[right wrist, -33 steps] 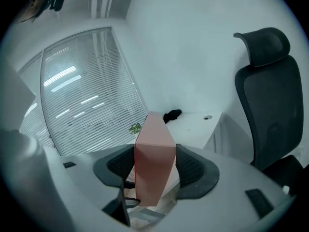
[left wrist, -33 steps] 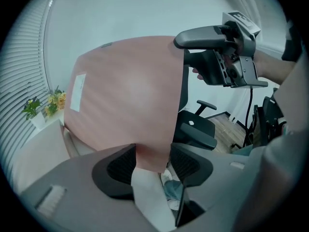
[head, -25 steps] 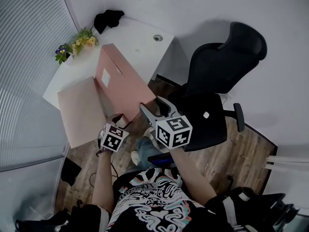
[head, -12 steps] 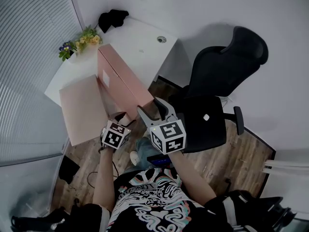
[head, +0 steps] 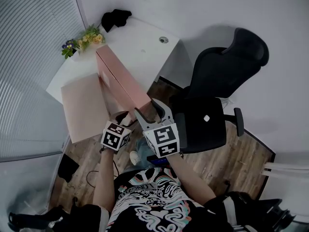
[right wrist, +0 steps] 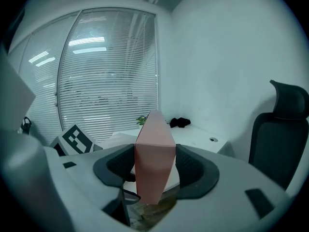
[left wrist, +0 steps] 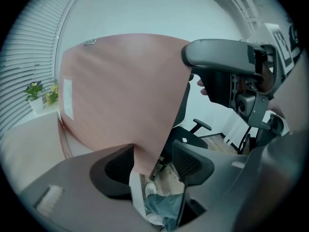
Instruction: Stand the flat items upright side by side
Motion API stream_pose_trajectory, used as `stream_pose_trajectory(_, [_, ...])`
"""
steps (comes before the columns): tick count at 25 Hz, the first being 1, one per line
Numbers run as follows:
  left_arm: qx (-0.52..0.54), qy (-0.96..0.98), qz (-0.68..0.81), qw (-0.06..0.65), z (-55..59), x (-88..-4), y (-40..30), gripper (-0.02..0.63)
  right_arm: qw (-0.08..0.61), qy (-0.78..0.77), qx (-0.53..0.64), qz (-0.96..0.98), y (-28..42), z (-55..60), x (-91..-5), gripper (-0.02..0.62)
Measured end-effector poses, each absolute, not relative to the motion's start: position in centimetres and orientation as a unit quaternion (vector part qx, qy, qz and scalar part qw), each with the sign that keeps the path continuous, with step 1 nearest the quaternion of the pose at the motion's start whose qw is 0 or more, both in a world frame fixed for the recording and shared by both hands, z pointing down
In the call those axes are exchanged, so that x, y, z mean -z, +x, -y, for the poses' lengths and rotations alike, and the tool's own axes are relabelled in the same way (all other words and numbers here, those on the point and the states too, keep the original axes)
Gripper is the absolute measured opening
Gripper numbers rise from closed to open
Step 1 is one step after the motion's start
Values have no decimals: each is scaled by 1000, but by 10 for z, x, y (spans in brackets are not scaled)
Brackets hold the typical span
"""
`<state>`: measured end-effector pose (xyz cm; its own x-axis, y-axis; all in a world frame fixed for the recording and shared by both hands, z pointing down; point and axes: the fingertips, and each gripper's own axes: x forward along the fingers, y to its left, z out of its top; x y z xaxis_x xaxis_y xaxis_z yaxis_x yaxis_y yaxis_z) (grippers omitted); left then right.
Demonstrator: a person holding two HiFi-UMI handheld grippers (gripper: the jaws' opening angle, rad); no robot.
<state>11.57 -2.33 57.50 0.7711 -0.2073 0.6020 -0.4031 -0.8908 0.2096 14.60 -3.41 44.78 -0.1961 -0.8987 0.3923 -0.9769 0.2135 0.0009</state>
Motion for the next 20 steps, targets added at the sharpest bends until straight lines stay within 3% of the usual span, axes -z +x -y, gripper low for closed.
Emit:
stream_pose_trajectory(6, [-277,931,168,171,19,-564,118,245,205,596,-73,773,130,28,-448,264])
stream_pose_trajectory(20, [-261,934,173,173,19,-555,112,245,204,592,-83,775,124,24,-449,262])
